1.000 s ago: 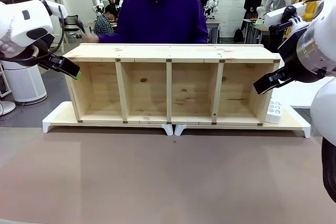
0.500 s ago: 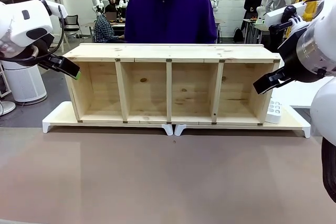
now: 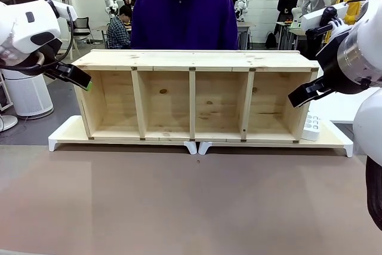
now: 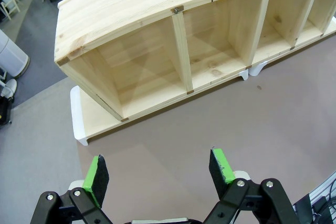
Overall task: Perform cable management.
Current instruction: When the cord part of the Power Cable appears at the lower middle area of the table and stops, grasp the cord part of the Power Cable.
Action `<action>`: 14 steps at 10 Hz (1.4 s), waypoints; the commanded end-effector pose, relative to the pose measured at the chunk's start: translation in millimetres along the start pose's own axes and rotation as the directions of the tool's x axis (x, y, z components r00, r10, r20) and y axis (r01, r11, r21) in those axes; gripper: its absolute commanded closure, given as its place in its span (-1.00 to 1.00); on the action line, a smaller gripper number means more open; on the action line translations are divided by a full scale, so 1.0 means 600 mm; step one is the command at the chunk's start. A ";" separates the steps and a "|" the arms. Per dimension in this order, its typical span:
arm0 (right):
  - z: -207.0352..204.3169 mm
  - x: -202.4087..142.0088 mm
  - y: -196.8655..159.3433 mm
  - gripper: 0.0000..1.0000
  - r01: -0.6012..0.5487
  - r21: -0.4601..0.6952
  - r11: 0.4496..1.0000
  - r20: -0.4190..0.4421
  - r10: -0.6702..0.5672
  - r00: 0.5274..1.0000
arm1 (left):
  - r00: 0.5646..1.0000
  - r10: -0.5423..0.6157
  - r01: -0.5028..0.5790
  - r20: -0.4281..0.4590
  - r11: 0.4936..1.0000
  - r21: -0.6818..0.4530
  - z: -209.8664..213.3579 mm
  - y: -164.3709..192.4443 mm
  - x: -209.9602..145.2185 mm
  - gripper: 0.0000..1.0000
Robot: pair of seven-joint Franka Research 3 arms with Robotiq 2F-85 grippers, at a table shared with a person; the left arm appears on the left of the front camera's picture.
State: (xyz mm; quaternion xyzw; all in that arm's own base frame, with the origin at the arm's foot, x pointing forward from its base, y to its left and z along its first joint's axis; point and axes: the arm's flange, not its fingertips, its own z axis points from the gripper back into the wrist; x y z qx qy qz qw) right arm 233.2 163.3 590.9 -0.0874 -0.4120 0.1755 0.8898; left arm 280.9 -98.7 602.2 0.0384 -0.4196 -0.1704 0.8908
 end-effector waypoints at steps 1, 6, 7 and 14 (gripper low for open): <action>-0.006 0.004 0.000 -1.00 -0.012 0.005 1.000 0.009 0.012 1.000 | 1.000 -0.004 0.004 0.013 1.000 0.000 -0.001 -0.001 0.003 -1.00; -0.006 0.004 0.000 -1.00 -0.012 0.005 1.000 0.009 0.012 1.000 | 1.000 -0.004 0.004 0.013 1.000 0.000 -0.001 -0.001 0.003 -1.00; -0.006 0.004 0.000 -1.00 -0.012 0.005 1.000 0.009 0.012 1.000 | 1.000 -0.004 0.004 0.013 1.000 0.000 -0.001 -0.001 0.003 -1.00; -0.006 0.004 0.000 -1.00 -0.012 0.005 1.000 0.009 0.012 1.000 | 1.000 -0.004 0.004 0.013 1.000 0.000 -0.001 -0.001 0.003 -1.00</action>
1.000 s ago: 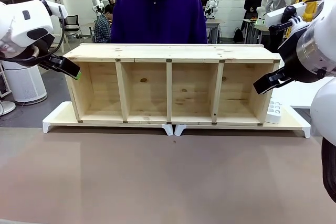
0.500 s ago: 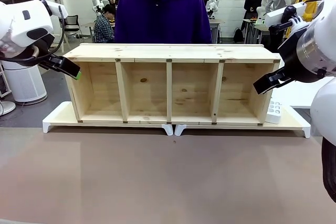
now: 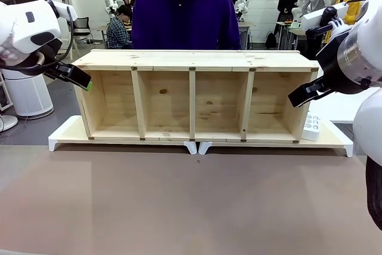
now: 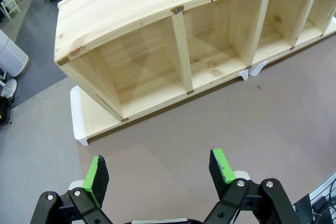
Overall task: Perform cable management.
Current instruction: When the cord part of the Power Cable appears at the lower middle area of the table and stops, grasp the cord part of the Power Cable.
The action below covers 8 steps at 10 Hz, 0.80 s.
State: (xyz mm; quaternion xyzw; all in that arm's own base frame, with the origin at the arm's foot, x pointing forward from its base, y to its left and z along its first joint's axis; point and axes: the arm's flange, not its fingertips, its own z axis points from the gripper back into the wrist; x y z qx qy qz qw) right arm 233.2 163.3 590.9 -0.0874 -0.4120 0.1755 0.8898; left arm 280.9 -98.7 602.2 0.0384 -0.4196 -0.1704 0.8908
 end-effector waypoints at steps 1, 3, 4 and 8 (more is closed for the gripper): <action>-0.006 0.004 0.000 -1.00 -0.012 0.005 1.000 0.009 0.012 1.000 | 1.000 -0.004 0.004 0.013 1.000 0.000 -0.001 -0.001 0.003 -1.00; -0.006 0.004 0.000 -1.00 -0.012 0.005 1.000 0.009 0.012 1.000 | 1.000 -0.004 0.004 0.013 1.000 0.000 -0.001 -0.001 0.003 -1.00; -0.006 0.004 0.000 -1.00 -0.012 0.005 1.000 0.009 0.012 1.000 | 1.000 -0.004 0.004 0.013 1.000 0.000 -0.001 -0.001 0.003 -1.00; -0.006 0.004 0.000 -1.00 -0.012 0.005 1.000 0.009 0.012 1.000 | 1.000 -0.004 0.004 0.013 1.000 0.000 -0.001 -0.001 0.003 -1.00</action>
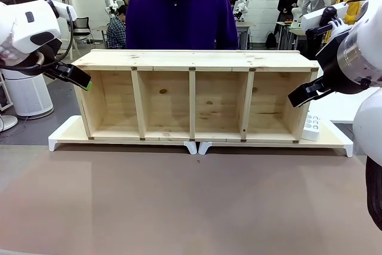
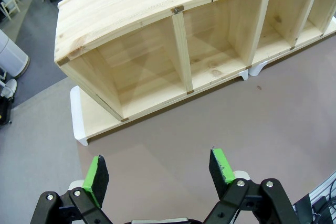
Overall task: Perform cable management.
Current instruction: When the cord part of the Power Cable appears at the lower middle area of the table and stops, grasp the cord part of the Power Cable.
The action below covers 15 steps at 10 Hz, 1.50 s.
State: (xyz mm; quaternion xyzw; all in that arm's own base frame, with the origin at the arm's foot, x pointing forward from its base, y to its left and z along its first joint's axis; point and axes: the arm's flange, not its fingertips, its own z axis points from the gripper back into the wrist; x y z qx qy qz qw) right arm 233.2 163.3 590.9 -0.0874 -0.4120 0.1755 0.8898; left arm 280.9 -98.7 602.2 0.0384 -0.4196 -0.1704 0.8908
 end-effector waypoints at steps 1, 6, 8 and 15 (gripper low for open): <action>-0.006 0.004 0.000 -1.00 -0.012 0.005 1.000 0.009 0.012 1.000 | 1.000 -0.004 0.004 0.013 1.000 0.000 -0.001 -0.001 0.003 -1.00; -0.006 0.004 0.000 -1.00 -0.012 0.005 1.000 0.009 0.012 1.000 | 1.000 -0.004 0.004 0.013 1.000 0.000 -0.001 -0.001 0.003 -1.00; -0.006 0.004 0.000 -1.00 -0.012 0.005 1.000 0.009 0.012 1.000 | 1.000 -0.004 0.004 0.013 1.000 0.000 -0.001 -0.001 0.003 -1.00; -0.006 0.004 0.000 -1.00 -0.012 0.005 1.000 0.009 0.012 1.000 | 1.000 -0.004 0.004 0.013 1.000 0.000 -0.001 -0.001 0.003 -1.00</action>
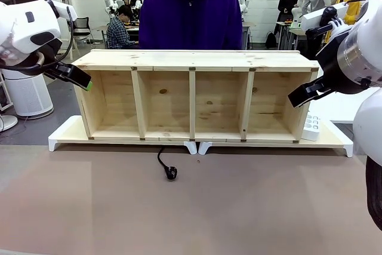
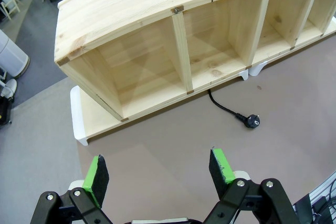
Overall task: Perform cable management.
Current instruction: When the cord part of the Power Cable appears at the lower middle area of the table and stops, grasp the cord part of the Power Cable.
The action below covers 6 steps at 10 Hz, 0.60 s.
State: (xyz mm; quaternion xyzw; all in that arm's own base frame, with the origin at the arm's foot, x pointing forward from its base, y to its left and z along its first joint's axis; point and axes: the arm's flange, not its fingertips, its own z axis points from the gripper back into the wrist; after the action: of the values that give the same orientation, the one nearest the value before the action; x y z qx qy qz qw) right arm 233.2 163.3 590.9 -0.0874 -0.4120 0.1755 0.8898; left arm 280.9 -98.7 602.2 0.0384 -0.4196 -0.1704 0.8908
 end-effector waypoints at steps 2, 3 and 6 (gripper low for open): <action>-0.006 0.004 0.000 -1.00 -0.012 0.005 1.000 0.009 0.012 1.000 | 1.000 -0.004 0.004 0.013 1.000 0.000 -0.001 -0.001 0.003 -1.00; -0.006 0.004 0.000 -1.00 -0.012 0.005 1.000 0.009 0.012 1.000 | 1.000 -0.004 0.004 0.013 1.000 0.000 -0.001 -0.001 0.003 -1.00; -0.006 0.004 0.000 -1.00 -0.012 0.005 1.000 0.009 0.012 1.000 | 1.000 -0.004 0.004 0.013 1.000 0.000 -0.001 -0.001 0.003 -1.00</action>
State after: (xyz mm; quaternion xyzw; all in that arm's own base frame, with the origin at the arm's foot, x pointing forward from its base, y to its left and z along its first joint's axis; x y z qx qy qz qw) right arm 233.2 163.3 590.9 -0.0874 -0.4120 0.1755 0.8898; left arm 280.9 -98.7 602.2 0.0384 -0.4196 -0.1704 0.8908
